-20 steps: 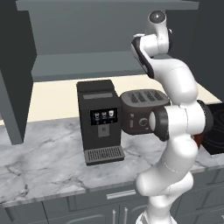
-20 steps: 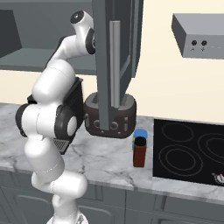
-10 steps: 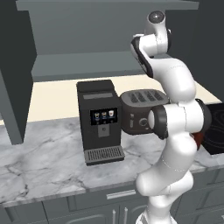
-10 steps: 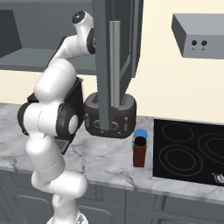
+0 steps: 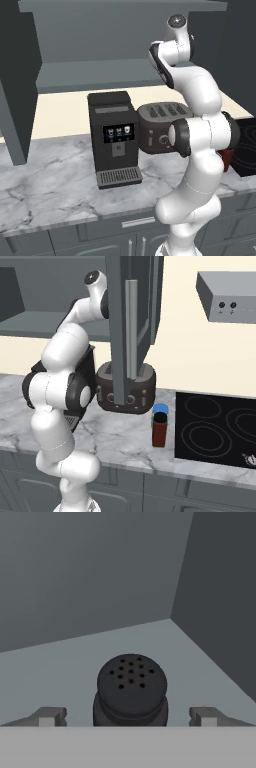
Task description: Collect the paprika, mayonnaise, and shaker from the cabinet and place them next to the stove.
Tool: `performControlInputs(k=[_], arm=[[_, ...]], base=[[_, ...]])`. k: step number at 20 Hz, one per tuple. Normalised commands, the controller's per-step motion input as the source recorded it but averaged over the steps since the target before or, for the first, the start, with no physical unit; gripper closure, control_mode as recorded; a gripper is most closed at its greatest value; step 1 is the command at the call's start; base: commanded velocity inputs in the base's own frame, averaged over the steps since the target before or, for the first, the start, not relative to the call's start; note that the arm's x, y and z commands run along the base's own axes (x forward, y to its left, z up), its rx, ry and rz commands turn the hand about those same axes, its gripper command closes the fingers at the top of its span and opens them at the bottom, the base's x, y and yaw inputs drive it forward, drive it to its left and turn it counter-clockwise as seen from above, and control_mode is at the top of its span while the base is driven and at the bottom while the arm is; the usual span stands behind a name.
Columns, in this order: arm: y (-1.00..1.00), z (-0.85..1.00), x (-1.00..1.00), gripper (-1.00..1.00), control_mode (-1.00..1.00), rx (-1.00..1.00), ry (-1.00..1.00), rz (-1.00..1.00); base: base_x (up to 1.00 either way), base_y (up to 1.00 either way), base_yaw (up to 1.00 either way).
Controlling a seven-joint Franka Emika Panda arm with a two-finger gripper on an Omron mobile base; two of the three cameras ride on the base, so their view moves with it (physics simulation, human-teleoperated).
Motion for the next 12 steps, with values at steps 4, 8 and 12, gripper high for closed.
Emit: performControlInputs(k=[4, 8, 12], arm=[[0.0, -0.11, 0.01, 1.0, -1.0, 0.0, 0.0, 0.01], [0.0, -0.08, 0.02, 1.0, -1.0, 0.0, 0.0, 0.0], [0.0, 0.0, 0.0, 1.0, -1.0, 0.0, 0.01, 0.0]], base=[[0.0, 0.0, 0.0], [0.0, 0.0, 0.0], [0.0, 0.0, 0.0]])
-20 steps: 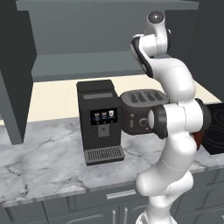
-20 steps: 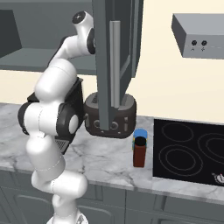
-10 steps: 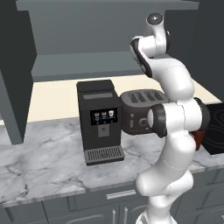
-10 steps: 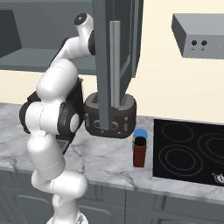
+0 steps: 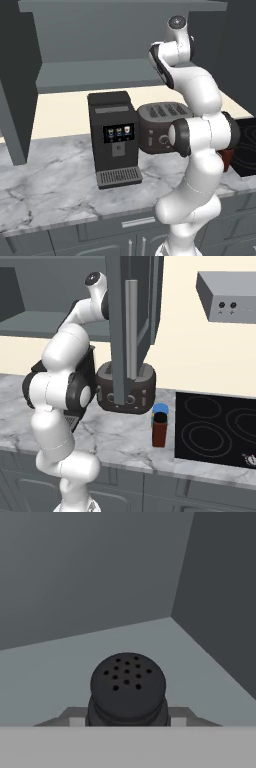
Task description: Collect the paprika, mayonnaise, and shaker from the cabinet and place them next to the stove.
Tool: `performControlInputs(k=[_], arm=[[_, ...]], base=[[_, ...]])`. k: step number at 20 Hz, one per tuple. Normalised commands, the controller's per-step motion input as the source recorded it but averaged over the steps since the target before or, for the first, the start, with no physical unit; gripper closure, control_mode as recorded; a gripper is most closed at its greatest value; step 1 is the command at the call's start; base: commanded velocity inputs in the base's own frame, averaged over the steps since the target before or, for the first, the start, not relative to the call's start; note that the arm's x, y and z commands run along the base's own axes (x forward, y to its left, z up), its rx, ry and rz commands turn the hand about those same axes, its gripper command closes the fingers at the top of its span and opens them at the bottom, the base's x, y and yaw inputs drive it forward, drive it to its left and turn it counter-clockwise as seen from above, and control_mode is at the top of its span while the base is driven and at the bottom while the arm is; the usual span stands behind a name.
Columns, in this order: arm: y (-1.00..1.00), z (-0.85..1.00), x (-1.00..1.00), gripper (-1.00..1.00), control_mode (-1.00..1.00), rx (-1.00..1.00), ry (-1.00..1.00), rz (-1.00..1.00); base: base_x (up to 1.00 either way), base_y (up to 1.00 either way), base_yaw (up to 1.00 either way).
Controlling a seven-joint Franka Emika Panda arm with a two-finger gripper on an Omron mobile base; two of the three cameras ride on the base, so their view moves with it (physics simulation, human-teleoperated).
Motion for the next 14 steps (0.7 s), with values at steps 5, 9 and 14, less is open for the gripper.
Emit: performControlInputs(k=[5, 9, 14], arm=[[0.0, 0.0, 0.0, 1.0, -1.0, 0.0, 0.0, 0.0], [0.0, 0.0, -0.03, 1.0, -1.0, 0.0, 0.0, 0.0], [-0.01, 0.0, -0.37, 1.0, -1.0, 0.01, -0.04, -0.05]], base=[[0.0, 0.0, 0.0], [0.0, 0.0, 0.0], [0.0, 0.0, 0.0]])
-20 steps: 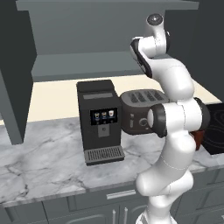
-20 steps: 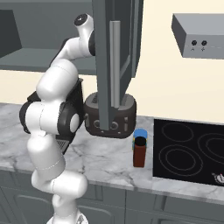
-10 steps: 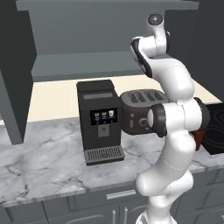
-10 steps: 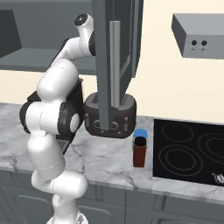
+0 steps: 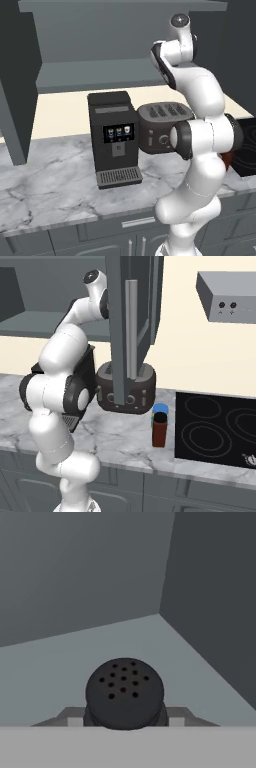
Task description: Collect the paprika, mayonnaise, and shaker from the cabinet and place them next to the stove.
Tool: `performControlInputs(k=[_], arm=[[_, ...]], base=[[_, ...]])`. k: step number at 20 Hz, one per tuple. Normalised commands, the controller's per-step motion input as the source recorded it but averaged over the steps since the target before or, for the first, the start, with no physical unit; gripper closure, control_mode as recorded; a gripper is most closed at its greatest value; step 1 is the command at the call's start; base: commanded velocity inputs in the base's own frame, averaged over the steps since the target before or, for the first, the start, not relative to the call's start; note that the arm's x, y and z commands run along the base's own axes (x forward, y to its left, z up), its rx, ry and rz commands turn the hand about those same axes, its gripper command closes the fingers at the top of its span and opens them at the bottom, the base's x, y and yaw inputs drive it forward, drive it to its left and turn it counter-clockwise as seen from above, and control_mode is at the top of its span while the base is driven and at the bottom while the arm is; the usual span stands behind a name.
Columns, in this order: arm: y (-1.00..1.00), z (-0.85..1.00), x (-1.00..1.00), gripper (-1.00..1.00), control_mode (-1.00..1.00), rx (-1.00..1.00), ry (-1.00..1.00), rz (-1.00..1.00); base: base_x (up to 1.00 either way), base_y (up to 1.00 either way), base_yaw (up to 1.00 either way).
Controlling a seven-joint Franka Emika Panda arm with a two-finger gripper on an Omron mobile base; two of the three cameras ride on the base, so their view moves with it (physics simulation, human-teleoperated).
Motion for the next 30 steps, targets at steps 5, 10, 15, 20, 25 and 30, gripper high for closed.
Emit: performControlInputs(k=[5, 10, 15, 20, 25, 30], arm=[[0.0, 0.0, -0.82, 1.0, -1.0, 0.05, -0.05, -0.26], [0.21, -0.03, -0.95, 1.0, -1.0, 0.03, -0.02, -0.31], [0.18, -0.2, -1.0, 1.0, -1.0, 0.05, -0.02, -0.29], [0.18, -0.38, -1.0, 1.0, -1.0, 0.03, -0.03, -0.23], [0.16, -0.52, -0.95, 1.0, -1.0, 0.0, 0.0, -0.2], [0.0, -0.54, -0.53, 1.0, -1.0, 0.0, 0.0, -0.06]], base=[[0.0, 0.0, 0.0], [0.0, 0.0, 0.0], [0.0, 0.0, 0.0], [0.0, 0.0, 0.0], [0.0, 0.0, 0.0], [0.0, 0.0, 0.0]])
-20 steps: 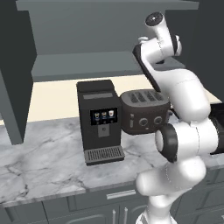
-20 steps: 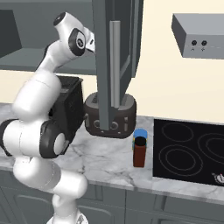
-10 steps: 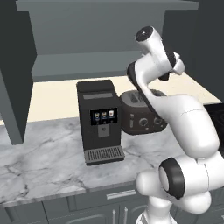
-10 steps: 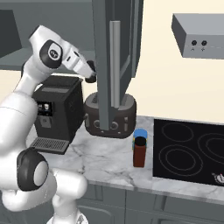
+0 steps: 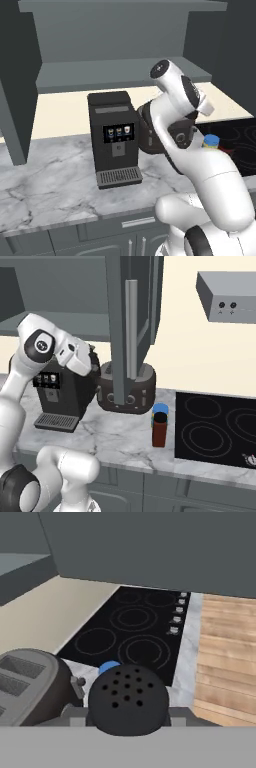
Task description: Collect the paprika, mayonnaise, and shaker from the cabinet and place them next to the stove.
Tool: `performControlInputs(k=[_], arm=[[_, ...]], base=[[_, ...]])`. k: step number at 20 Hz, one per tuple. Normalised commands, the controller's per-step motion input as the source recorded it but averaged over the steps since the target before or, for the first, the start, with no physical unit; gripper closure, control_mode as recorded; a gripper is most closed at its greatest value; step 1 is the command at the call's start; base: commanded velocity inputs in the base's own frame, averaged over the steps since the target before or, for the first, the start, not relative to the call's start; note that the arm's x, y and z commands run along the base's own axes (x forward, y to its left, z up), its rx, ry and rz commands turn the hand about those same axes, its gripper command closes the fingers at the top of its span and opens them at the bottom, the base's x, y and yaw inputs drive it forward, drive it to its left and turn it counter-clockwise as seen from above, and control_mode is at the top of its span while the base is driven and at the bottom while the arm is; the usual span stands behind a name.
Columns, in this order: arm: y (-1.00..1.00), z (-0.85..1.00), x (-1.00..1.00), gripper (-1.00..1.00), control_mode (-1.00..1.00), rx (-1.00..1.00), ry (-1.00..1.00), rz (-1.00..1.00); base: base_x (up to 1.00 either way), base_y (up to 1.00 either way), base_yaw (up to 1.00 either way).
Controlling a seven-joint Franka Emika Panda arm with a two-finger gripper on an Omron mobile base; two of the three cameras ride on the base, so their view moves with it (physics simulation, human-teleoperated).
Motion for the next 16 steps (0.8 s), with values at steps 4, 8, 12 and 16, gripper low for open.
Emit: performControlInputs(k=[4, 8, 12, 16], arm=[[0.0, -0.41, -0.09, 1.0, -1.0, 0.0, 0.01, -0.01], [0.0, -0.37, 0.24, 1.0, -1.0, 0.0, 0.02, -0.06], [-0.01, -0.44, 0.13, 1.0, -1.0, 0.0, 0.0, -0.04], [-0.11, -0.43, 0.02, 1.0, -1.0, 0.0, 0.02, -0.01]], base=[[0.0, 0.0, 0.0], [0.0, 0.0, 0.0], [0.0, 0.0, 0.0], [0.0, 0.0, 0.0]])
